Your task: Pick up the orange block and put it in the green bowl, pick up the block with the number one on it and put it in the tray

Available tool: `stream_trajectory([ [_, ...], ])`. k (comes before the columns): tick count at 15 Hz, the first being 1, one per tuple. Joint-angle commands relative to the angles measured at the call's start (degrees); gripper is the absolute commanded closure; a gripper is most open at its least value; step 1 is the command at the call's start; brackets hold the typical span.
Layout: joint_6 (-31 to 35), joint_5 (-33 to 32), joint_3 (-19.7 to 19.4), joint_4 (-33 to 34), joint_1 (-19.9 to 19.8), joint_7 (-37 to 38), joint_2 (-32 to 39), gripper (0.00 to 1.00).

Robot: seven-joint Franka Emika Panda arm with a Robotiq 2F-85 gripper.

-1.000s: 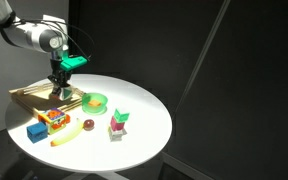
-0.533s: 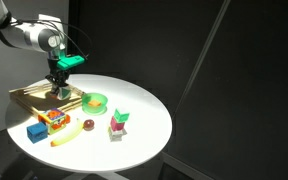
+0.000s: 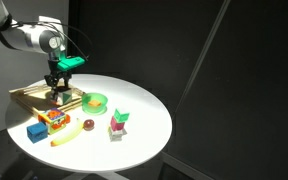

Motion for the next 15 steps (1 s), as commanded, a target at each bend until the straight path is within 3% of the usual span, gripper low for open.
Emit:
stream_trajectory([
  [1,-0.24,-1.62,-0.51,1.15,0.36,2.09,0.44,0.00],
  [6,-1.53,-1.03,-1.44,1.34,0.75,6.96,-0.35,0.00],
  [15,-6.38,-0.76,-3.94,0.41,0.18,27.99,-4.37,0.00],
])
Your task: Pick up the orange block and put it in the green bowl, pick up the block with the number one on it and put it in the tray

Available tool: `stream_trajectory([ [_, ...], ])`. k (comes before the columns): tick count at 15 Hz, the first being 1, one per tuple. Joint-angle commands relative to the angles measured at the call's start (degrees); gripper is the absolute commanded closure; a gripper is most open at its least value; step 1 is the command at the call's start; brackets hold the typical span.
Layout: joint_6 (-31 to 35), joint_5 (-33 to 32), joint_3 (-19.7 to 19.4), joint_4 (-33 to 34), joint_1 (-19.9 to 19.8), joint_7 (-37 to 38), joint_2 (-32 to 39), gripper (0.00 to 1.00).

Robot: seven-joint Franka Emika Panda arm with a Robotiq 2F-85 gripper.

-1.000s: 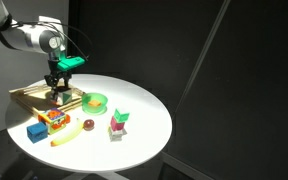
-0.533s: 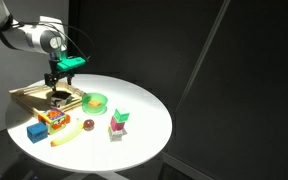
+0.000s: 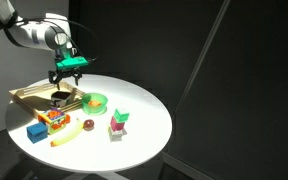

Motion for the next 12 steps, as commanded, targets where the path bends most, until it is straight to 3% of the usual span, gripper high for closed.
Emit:
stream_trajectory([
  [1,-3.63,-0.38,-0.78,-0.71,-0.07,8.29,-2.95,0.00],
  [8,-4.19,-0.10,-2.29,-3.17,-1.43,24.33,-6.64,0.00],
  [12,-5.76,3.84,-1.82,-4.82,-3.06,28.60,-8.66,0.00],
])
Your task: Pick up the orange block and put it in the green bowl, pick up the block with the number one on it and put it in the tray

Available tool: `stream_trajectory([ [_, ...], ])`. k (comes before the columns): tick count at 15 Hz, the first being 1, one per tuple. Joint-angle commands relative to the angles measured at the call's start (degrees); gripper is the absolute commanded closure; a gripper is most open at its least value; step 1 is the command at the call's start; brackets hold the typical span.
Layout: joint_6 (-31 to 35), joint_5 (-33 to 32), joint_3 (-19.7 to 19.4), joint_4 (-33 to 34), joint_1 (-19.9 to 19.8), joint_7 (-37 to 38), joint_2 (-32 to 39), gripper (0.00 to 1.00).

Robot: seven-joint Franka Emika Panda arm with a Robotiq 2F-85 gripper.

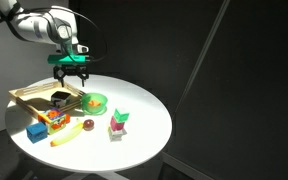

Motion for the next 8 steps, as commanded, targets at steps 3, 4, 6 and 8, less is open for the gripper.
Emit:
stream_trajectory([
  [3,-4.09,8.03,1.27,-4.30,-2.01,2.68,-5.14,0.00],
  [4,-4.90,9.70,1.49,-4.83,-2.16,2.15,-5.74,0.00],
  [6,-5.78,12.18,1.70,-5.76,-2.17,1.65,-6.84,0.00],
  [8,-5.79,13.42,1.80,-6.17,-2.02,0.90,-7.48,0.00],
])
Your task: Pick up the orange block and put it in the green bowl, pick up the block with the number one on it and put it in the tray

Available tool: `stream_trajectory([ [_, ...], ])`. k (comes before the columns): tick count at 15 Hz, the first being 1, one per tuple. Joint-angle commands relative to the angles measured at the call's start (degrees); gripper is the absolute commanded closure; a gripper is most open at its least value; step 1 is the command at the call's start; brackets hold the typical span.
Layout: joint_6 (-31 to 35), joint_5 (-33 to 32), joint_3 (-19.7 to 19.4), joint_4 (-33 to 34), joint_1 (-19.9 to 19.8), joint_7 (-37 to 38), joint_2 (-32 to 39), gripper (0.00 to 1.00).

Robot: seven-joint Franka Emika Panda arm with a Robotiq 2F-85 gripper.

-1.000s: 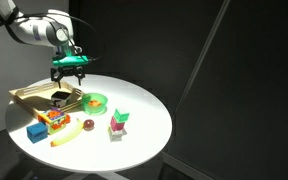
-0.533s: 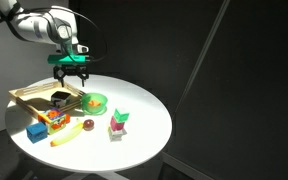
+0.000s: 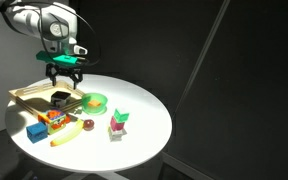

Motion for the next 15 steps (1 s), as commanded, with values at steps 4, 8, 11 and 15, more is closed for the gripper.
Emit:
stream_trajectory([
  [4,-0.24,0.92,0.69,-0.79,-0.33,0.06,-1.16,0.00],
  [8,-0.24,0.93,0.69,-0.92,-0.34,0.06,-1.16,0.00],
  [11,-1.49,3.92,0.95,-2.16,-0.55,1.19,-2.69,0.00],
  [15,-3.77,7.70,0.66,-3.81,-0.52,4.82,-4.08,0.00],
])
